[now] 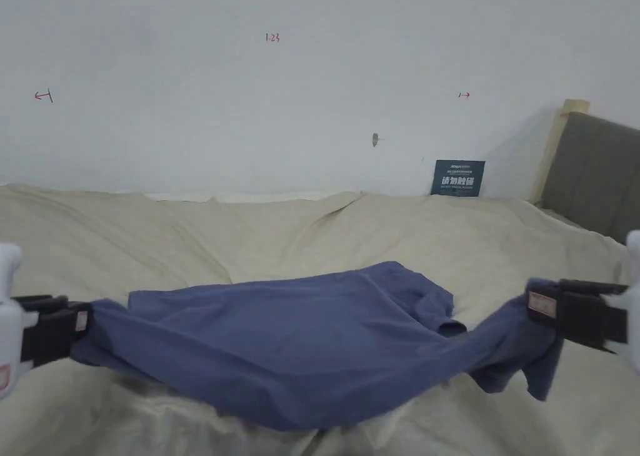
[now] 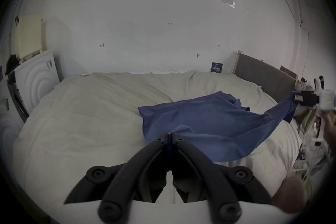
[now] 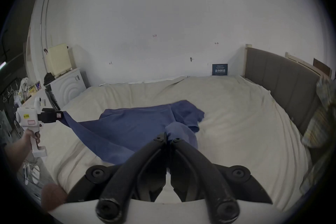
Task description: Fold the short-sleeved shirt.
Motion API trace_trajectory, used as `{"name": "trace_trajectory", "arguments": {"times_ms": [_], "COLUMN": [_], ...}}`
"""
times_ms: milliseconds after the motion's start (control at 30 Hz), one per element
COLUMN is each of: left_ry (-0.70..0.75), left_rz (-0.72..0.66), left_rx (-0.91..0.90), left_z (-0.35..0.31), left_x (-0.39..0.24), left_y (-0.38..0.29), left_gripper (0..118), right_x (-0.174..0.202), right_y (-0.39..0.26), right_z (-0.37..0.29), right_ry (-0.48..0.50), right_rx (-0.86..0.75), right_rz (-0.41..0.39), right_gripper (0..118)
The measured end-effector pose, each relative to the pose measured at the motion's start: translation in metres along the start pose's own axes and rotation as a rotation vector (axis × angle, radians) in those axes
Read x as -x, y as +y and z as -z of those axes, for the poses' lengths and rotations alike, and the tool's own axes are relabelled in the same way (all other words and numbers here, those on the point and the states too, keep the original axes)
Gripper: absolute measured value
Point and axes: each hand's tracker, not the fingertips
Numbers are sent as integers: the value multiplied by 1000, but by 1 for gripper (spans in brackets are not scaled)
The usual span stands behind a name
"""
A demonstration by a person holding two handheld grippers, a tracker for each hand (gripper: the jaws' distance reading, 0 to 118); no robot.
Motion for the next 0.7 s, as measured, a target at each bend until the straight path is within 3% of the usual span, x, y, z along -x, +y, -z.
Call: {"name": "trace_trajectory", "arguments": {"times_ms": [167, 267, 367, 500, 633, 700], "left_ry": [-12, -8, -26, -21, -60, -64], "left_rz": [-21, 13, 46, 224, 210, 241], "left_rx": [-4, 68, 162, 266, 376, 433], "left_z": [-63, -81, -83, -71, -55, -48], "left_x": [5, 7, 9, 6, 4, 3], "left_y": [-41, -68, -98, -141, -161, -169], "left_gripper": [3, 3, 3, 3, 3, 3], "right_x": [-15, -21, -33, -52, -54, -53], "right_y": [-38, -61, -87, -131, -170, -183], "right_z": [-67, -88, -92, -74, -43, -32], "right_ry": [25, 1, 26, 21, -5, -11], "right_rx": [49, 105, 222, 375, 551, 602], "right_rz": [9, -9, 22, 55, -96, -130], "right_gripper": [1, 1, 1, 1, 1, 1]}}
